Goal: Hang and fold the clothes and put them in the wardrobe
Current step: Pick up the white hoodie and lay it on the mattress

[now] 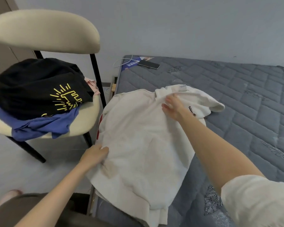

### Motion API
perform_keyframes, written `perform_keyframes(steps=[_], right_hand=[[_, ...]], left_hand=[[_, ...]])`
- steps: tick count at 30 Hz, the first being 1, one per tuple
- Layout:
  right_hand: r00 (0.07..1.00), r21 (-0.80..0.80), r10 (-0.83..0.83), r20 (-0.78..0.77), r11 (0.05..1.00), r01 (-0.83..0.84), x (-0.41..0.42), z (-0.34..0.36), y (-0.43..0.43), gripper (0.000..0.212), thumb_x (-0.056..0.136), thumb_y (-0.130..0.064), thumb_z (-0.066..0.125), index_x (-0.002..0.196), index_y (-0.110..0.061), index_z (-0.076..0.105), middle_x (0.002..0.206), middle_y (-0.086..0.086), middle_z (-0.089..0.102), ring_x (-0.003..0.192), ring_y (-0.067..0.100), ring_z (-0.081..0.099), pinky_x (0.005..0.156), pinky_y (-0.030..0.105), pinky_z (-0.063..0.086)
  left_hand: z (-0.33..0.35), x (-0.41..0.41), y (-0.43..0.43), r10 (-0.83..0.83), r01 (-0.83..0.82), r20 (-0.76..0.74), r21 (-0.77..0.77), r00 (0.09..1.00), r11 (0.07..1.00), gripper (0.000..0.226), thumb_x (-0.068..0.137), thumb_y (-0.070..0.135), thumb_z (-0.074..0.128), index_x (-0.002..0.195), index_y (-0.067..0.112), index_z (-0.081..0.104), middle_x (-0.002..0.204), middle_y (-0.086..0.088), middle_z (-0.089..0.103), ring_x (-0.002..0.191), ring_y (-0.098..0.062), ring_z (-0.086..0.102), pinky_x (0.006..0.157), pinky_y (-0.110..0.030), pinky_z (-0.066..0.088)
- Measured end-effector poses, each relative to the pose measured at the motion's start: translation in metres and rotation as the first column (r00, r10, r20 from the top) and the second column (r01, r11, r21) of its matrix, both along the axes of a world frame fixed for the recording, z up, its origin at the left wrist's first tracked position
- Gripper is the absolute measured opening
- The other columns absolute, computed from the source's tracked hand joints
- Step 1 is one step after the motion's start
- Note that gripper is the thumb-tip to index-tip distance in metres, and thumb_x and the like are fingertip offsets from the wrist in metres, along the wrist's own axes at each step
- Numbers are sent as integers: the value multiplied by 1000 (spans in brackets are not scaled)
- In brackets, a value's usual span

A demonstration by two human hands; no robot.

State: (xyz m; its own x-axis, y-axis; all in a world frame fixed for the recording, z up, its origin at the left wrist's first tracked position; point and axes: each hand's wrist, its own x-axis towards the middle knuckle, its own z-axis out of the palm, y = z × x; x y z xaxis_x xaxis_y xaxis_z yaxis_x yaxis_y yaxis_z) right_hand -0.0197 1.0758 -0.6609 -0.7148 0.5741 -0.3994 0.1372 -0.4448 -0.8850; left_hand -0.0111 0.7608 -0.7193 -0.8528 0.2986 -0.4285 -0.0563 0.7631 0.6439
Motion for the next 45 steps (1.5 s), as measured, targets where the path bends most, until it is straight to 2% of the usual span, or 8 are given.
perform_keyframes(steps=[5,13,19,23,29,34,39,45], right_hand=[[995,228,-23,101,974,0,11,-33,-1,37,93,-6,52,129,-11,55,93,-1,58,86,17,55,80,26,48],[922,552,-330,204,816,170,95,-46,9,14,90,-16,49,103,-14,43,95,2,53,86,21,52,83,39,48],[880,447,-193,434,894,-25,190,-76,-7,24,90,-4,47,70,-15,38,66,5,42,54,20,43,44,28,44],[803,98,224,552,939,-330,240,-74,-44,15,94,-7,52,80,-2,57,69,11,56,57,18,56,56,27,57],[784,57,372,497,888,-457,251,-84,-73,15,90,-14,64,91,1,66,78,10,67,60,11,65,61,21,58],[813,21,357,459,911,-412,245,-87,-89,24,89,-11,65,67,-10,54,75,7,63,64,13,62,67,22,58],[929,103,-18,369,994,-21,241,-81,-87,12,98,-12,39,106,-7,47,107,15,60,89,21,56,80,36,50],[821,561,-530,212,754,342,283,-39,-35,14,94,-19,43,91,-7,50,86,2,52,80,18,46,61,31,34]], left_hand=[[-4,4,-9,-103,69,-85,-335,991,940,41,89,23,51,128,13,42,129,-13,41,116,-31,43,88,-35,39],[13,48,77,-375,373,-210,-55,903,926,44,90,21,49,134,20,43,142,-4,35,131,-26,32,107,-36,32],[1,109,113,-645,635,-226,-123,730,762,69,78,55,62,138,32,35,145,6,28,135,-21,23,105,-36,26],[-21,132,107,-670,640,-282,-203,687,741,77,66,57,71,130,28,39,146,5,22,132,-22,24,103,-34,28],[-35,125,95,-482,540,-333,104,810,835,20,90,30,56,103,15,56,139,3,42,124,-19,41,93,-24,33],[-26,129,89,-292,337,-177,352,940,873,4,94,21,50,94,21,53,90,11,57,86,-12,54,61,-12,35],[-18,126,88,-336,356,-119,356,934,864,5,93,21,48,94,18,53,93,6,60,83,-10,55,63,-20,37],[-9,128,98,-549,594,-239,196,801,780,24,90,27,55,105,8,54,133,6,45,128,-8,38,93,-23,29]])
